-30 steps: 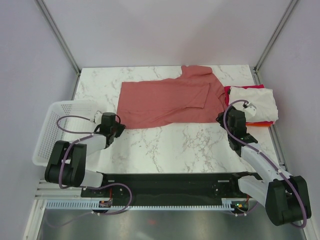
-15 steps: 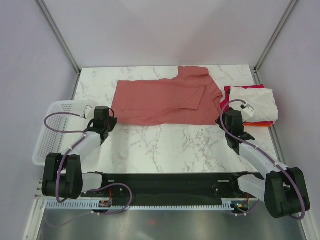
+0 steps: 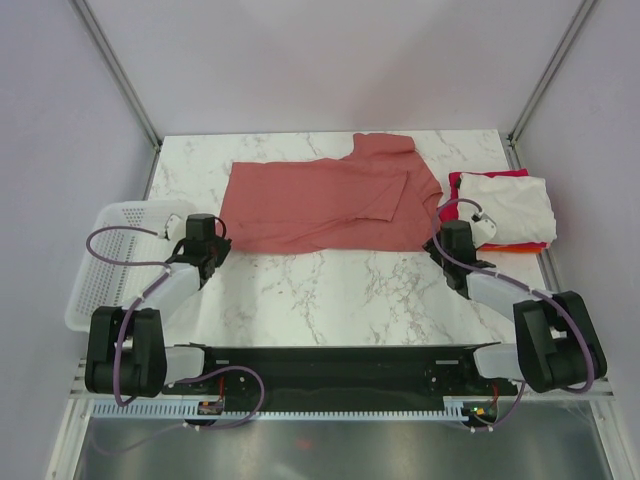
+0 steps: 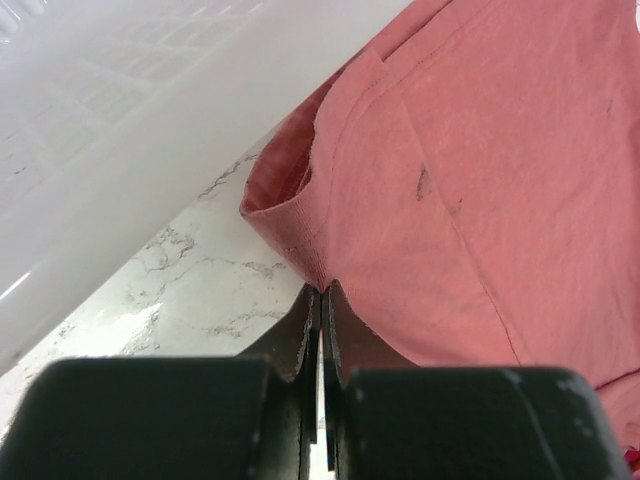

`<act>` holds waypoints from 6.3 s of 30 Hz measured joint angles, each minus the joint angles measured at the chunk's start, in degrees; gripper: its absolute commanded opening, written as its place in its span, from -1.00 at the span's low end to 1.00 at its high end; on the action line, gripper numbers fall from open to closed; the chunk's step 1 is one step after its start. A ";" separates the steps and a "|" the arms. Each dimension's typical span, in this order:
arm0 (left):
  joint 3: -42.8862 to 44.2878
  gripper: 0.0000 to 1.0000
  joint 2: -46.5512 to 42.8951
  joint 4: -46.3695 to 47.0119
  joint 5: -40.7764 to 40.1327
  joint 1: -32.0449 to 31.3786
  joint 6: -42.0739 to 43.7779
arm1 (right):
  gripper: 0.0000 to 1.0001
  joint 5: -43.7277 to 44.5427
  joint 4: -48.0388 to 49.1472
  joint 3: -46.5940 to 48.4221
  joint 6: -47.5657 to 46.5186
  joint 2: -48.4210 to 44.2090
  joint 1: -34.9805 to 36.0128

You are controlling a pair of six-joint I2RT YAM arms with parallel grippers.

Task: Fold and stack the t-shirts
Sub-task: Flatten the tshirt out, then fold the tshirt

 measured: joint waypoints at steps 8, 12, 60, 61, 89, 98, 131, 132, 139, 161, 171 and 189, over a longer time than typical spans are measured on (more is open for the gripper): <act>0.02 -0.96 0.02 -0.02 0.02 0.07 0.76 | -0.27 0.50 3.80 1.51 0.90 7.65 0.00; 0.04 -0.96 0.02 -0.02 0.00 0.07 1.16 | -0.80 2.60 4.42 2.47 1.05 9.09 -0.02; 72.83 -0.96 -16.06 -45.46 5.05 1.66 15.21 | -1.00 -1.33 -40.72 74.71 -8.28 -21.09 -0.92; 73.05 -0.96 -14.91 -45.70 5.31 1.66 15.26 | -1.00 -1.14 -41.00 74.71 -8.31 -20.52 -0.94; 85.40 -0.96 21.68 -33.77 27.85 11.34 15.52 | -1.00 -31.17 -27.43 76.54 2.03 12.98 -16.04; 31.04 -0.96 15.19 -13.94 28.17 11.37 14.67 | -1.00 -34.45 -14.16 34.67 3.80 12.28 -16.33; -10.67 0.46 -28.92 -13.66 26.25 10.03 17.29 | 0.15 -23.45 -27.58 -7.26 -8.79 -38.86 -17.77; -10.29 0.47 -29.44 -14.29 26.40 9.46 17.49 | 0.13 -23.89 -28.44 -6.14 -10.14 -38.23 -17.77; -2.03 0.34 -25.79 -16.24 27.10 7.54 20.85 | 0.00 -24.57 -28.15 5.35 -15.82 -23.23 -12.68; 31.08 0.44 18.43 -11.02 23.30 -6.05 25.57 | 0.01 -13.49 -27.06 47.43 -22.34 27.19 -1.46; 39.43 0.58 29.53 -7.65 23.08 -2.56 24.22 | 0.01 -8.41 -26.99 65.37 -21.03 45.81 -3.58; 53.09 0.51 43.95 -1.88 29.22 3.50 22.62 | -0.61 -8.52 -27.96 77.37 -18.12 58.75 -6.01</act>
